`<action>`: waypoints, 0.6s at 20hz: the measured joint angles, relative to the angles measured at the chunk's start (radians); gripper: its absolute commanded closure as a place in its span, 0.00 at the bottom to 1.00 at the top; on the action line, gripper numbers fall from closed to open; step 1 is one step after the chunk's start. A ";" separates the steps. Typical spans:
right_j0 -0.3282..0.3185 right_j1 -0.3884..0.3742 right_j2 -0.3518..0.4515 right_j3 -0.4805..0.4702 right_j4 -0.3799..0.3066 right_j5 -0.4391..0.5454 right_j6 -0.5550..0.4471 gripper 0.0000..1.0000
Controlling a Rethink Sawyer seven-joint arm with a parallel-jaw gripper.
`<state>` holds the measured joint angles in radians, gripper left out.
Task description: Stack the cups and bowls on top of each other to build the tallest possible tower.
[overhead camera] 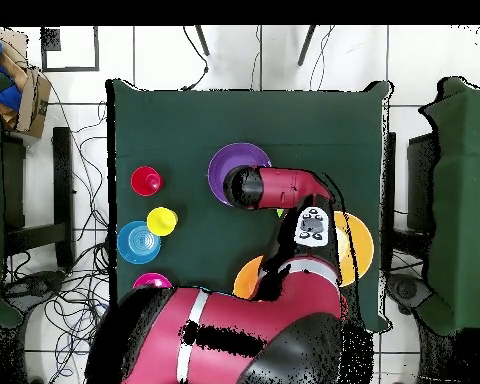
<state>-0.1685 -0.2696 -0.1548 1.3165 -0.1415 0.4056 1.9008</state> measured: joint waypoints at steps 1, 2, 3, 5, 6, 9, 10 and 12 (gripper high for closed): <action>0.003 0.001 -0.003 0.000 0.003 0.000 0.000 0.00; 0.003 0.001 -0.004 -0.001 0.004 0.000 0.000 0.00; 0.004 0.002 -0.005 -0.001 0.006 0.000 0.000 0.00; 0.005 0.003 -0.007 -0.002 0.012 0.000 0.000 0.00; 0.004 0.004 -0.008 -0.002 0.016 0.000 0.000 0.00; 0.005 0.005 -0.009 -0.002 0.023 0.000 0.000 0.00; 0.005 0.005 -0.010 -0.002 0.025 0.000 0.000 0.00; 0.005 0.005 -0.010 -0.002 0.027 0.000 0.000 0.00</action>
<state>-0.1639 -0.2642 -0.1650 1.3144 -0.1147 0.4056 1.9008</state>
